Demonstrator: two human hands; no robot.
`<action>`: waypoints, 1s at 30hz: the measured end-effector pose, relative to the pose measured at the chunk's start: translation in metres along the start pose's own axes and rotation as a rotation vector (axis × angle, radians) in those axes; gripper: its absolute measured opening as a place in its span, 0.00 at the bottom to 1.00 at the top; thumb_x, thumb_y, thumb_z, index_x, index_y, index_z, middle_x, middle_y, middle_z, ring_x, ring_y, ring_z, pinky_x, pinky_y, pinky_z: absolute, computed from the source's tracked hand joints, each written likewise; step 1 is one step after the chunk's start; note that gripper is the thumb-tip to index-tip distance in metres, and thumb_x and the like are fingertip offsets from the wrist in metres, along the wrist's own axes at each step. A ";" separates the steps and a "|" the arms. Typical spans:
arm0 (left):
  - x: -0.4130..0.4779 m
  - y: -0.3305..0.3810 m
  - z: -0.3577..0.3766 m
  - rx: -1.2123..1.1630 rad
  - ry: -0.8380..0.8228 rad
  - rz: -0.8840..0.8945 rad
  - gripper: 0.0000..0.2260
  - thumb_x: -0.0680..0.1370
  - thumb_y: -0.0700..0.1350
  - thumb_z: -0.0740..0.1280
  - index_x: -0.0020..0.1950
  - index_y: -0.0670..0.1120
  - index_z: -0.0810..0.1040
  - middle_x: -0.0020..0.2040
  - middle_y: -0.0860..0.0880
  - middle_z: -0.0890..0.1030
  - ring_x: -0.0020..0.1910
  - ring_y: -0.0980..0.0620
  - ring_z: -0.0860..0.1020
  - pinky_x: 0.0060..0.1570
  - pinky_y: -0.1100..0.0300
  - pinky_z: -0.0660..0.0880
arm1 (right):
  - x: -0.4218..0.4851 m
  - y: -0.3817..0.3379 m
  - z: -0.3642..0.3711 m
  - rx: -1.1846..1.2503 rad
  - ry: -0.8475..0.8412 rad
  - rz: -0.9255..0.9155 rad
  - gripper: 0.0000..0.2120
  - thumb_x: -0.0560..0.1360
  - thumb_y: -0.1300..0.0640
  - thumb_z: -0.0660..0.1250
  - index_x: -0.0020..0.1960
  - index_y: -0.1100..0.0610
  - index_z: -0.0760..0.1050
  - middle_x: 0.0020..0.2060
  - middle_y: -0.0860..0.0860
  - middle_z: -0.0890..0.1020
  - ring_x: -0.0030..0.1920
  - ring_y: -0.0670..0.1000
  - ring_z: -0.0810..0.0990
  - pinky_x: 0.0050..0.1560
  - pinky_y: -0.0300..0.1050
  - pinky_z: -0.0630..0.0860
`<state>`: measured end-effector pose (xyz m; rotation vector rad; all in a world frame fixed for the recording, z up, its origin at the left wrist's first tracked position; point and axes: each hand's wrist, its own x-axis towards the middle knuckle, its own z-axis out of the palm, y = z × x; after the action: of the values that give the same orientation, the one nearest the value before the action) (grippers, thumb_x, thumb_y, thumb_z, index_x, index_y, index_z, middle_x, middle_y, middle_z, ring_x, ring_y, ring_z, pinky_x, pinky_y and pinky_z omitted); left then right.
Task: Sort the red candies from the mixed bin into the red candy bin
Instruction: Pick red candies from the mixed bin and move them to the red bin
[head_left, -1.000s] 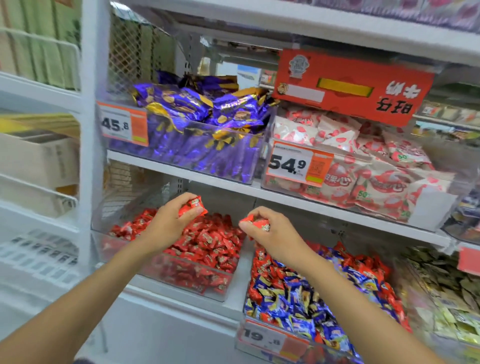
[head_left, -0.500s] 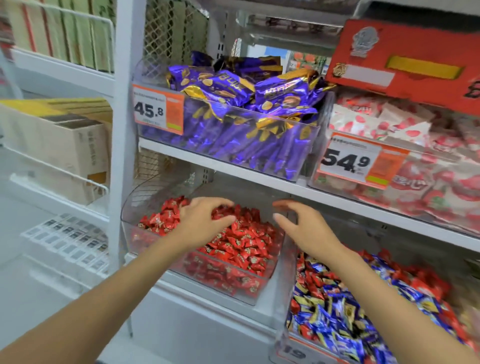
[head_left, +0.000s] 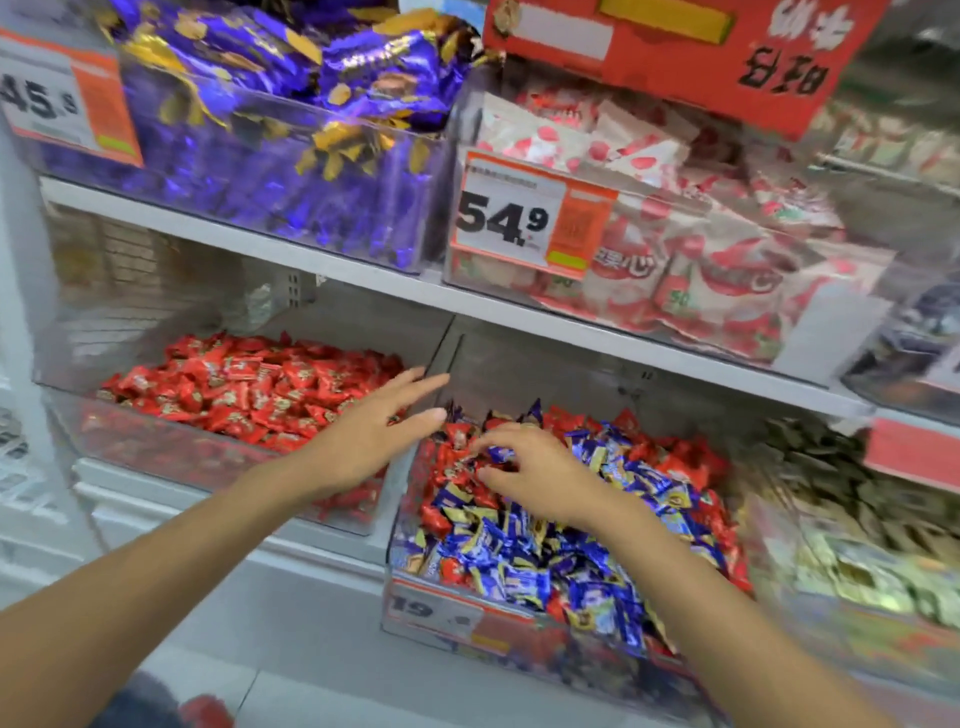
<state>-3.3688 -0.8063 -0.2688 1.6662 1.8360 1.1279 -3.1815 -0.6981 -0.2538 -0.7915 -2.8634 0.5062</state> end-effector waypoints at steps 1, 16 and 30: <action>0.000 0.000 0.002 -0.015 0.007 0.004 0.26 0.75 0.65 0.59 0.72 0.62 0.62 0.77 0.56 0.54 0.74 0.63 0.51 0.69 0.63 0.48 | 0.015 -0.001 0.006 -0.032 -0.010 -0.006 0.14 0.78 0.53 0.64 0.63 0.52 0.76 0.62 0.51 0.77 0.65 0.52 0.71 0.67 0.50 0.66; -0.002 0.003 -0.002 -0.040 0.025 -0.009 0.25 0.71 0.65 0.60 0.68 0.67 0.66 0.76 0.58 0.58 0.73 0.64 0.54 0.69 0.58 0.54 | -0.009 0.055 -0.016 -0.231 -0.176 -0.018 0.08 0.78 0.46 0.63 0.52 0.49 0.75 0.50 0.48 0.78 0.54 0.50 0.75 0.58 0.50 0.66; 0.026 0.077 0.080 0.346 -0.132 0.136 0.21 0.80 0.48 0.62 0.73 0.49 0.66 0.72 0.47 0.68 0.67 0.55 0.68 0.66 0.67 0.60 | -0.110 0.083 -0.047 0.458 0.360 0.244 0.09 0.75 0.55 0.70 0.53 0.45 0.75 0.58 0.48 0.79 0.55 0.48 0.80 0.59 0.49 0.77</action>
<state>-3.2656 -0.7619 -0.2502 2.0308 1.9384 0.7573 -3.0379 -0.6752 -0.2427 -1.0210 -2.2150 0.9020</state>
